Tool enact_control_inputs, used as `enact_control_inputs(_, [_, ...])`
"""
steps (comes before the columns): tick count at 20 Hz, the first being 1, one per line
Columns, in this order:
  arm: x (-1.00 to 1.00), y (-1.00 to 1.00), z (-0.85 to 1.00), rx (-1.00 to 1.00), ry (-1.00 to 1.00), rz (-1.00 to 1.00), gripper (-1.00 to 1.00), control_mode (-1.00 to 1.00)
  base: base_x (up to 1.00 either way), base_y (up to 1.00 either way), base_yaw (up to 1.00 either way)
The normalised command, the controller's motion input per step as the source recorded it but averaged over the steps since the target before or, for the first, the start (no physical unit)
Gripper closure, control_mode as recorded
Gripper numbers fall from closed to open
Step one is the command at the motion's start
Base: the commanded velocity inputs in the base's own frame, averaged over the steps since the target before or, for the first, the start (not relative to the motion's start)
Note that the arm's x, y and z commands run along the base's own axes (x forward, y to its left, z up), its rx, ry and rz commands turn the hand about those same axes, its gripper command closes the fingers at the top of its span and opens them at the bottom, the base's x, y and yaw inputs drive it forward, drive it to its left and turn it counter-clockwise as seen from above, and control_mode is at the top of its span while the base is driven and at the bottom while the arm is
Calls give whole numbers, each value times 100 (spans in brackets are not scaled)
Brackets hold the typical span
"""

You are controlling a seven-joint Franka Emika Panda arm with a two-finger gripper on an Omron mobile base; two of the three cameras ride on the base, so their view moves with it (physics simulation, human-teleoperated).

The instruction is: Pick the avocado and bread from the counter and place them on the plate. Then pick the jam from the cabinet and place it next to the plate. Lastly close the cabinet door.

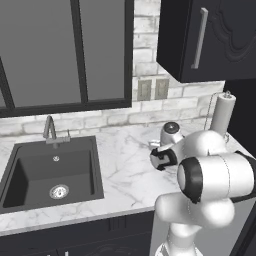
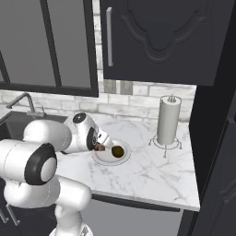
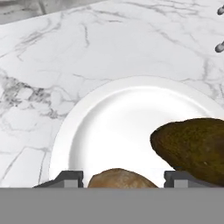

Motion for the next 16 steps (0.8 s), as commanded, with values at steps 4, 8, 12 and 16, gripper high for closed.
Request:
enact_control_inputs(4, [21,-7,-7,0,0,0,100,-100,0,0,0])
enact_control_inputs(8, [51,3,-22,0,-2,0,100,-100,0,0,0])
enact_control_inputs(12, [52,14,-41,0,0,0,100,-100,0,0,0])
enact_control_inputs(16, [7,0,-44,0,0,0,100,-100,0,0,0])
